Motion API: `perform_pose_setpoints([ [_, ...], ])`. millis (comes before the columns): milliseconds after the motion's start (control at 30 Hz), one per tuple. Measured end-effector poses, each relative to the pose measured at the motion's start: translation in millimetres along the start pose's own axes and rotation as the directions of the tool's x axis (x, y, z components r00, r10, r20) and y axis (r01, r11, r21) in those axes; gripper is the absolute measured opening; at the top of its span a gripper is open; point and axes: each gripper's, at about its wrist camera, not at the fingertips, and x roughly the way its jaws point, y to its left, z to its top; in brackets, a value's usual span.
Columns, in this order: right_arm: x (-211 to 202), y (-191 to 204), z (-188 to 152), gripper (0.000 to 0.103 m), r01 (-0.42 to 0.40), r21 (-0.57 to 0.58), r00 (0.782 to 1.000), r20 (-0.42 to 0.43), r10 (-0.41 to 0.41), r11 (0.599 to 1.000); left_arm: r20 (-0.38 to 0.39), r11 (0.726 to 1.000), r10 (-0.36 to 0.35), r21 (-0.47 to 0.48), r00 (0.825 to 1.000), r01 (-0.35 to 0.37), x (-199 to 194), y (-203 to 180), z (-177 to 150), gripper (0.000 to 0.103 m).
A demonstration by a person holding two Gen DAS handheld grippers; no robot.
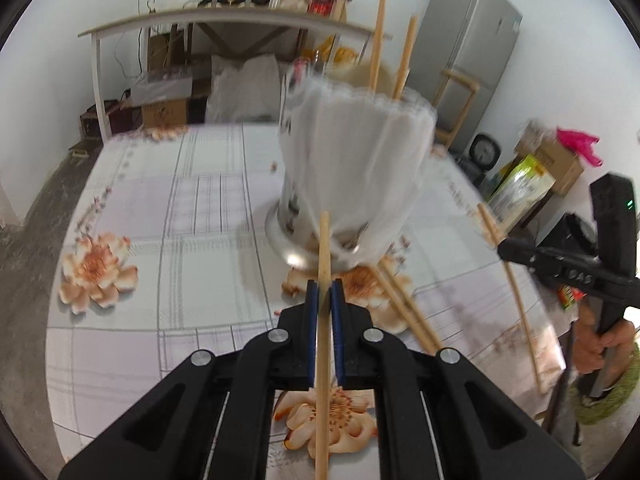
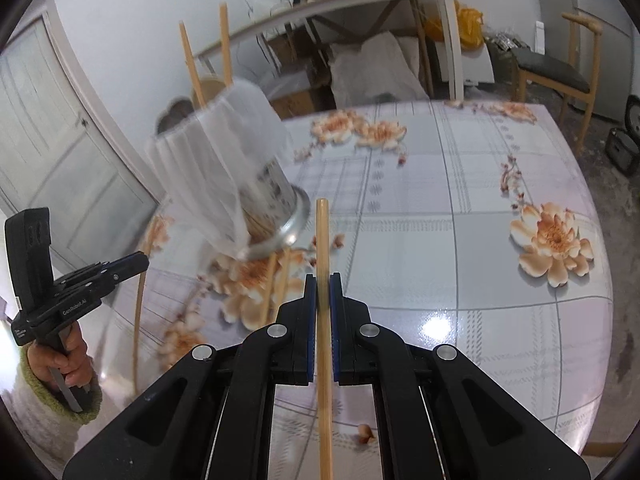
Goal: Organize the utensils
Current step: 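Lift both held wooden sticks up toward the steel holder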
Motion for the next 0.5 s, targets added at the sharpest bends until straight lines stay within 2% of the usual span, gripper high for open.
perform_pose_setpoints([
  [233,-29,0,9,0.004,-0.052,0.02,0.996,0.078,0.051,0.998,0.131,0.999,-0.037,-0.01,0.991,0.039,-50,-5,21,0.006],
  [400,-40,-1,11,0.004,-0.06,0.021,0.992,0.111,0.057,0.998,0.236,0.998,-0.059,-0.012,0.97,0.063,-82,-5,41,0.006],
  [500,-43,-2,12,0.004,-0.065,0.026,0.99,0.123,0.062,0.998,0.296,0.996,-0.082,-0.005,0.952,0.087,-102,-8,57,0.006],
])
